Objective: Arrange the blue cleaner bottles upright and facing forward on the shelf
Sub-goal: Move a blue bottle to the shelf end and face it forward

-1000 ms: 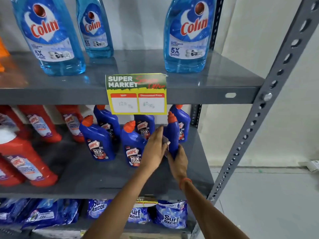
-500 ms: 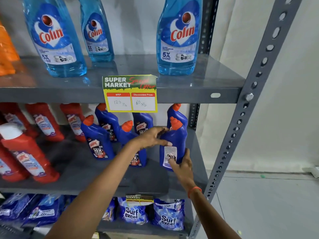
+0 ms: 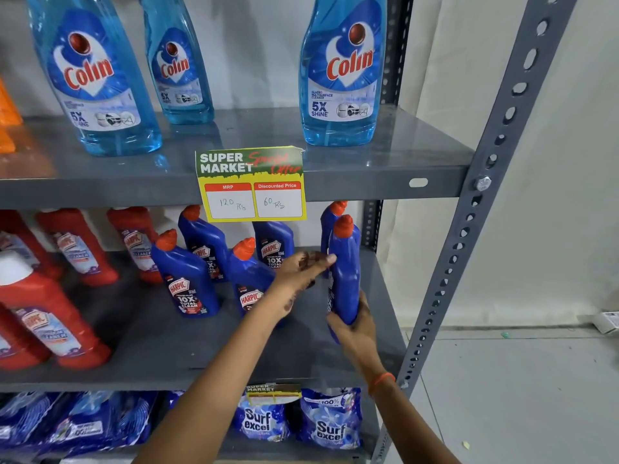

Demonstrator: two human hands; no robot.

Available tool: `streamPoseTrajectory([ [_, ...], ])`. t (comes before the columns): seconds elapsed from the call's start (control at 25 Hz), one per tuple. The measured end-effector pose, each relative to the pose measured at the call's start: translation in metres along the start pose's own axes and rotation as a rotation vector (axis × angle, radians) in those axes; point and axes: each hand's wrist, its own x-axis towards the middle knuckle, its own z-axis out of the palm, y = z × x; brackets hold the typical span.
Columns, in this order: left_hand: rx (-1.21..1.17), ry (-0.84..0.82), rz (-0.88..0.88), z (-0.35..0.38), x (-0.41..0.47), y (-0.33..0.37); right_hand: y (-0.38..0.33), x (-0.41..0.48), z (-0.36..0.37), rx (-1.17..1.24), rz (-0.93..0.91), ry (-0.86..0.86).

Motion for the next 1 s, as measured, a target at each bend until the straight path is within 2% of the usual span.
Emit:
streamPoseTrajectory([
  [0.08,-0.212,-0.270,-0.090,-0.015,0.007,0.000,-0.006,0.004,-0.008,0.102,-0.023,-0.077],
  [0.16,-0.259,-0.404,-0.080,-0.019,0.014,-0.002,-0.008,0.011,-0.011,0.180,-0.011,-0.132],
  [0.28,-0.181,-0.292,0.019,-0.008,0.018,-0.014,-0.006,0.021,-0.012,0.199,0.002,-0.108],
  [0.44,-0.290,-0.115,0.101,0.007,0.022,-0.040,-0.002,0.034,-0.011,0.154,-0.022,-0.054],
  [0.72,-0.314,-0.069,0.159,0.016,0.043,-0.055,0.004,0.068,-0.005,0.010,0.033,0.022],
  [1.0,-0.068,-0.110,0.055,0.012,0.046,-0.092,0.022,0.065,-0.008,-0.004,0.161,0.008],
])
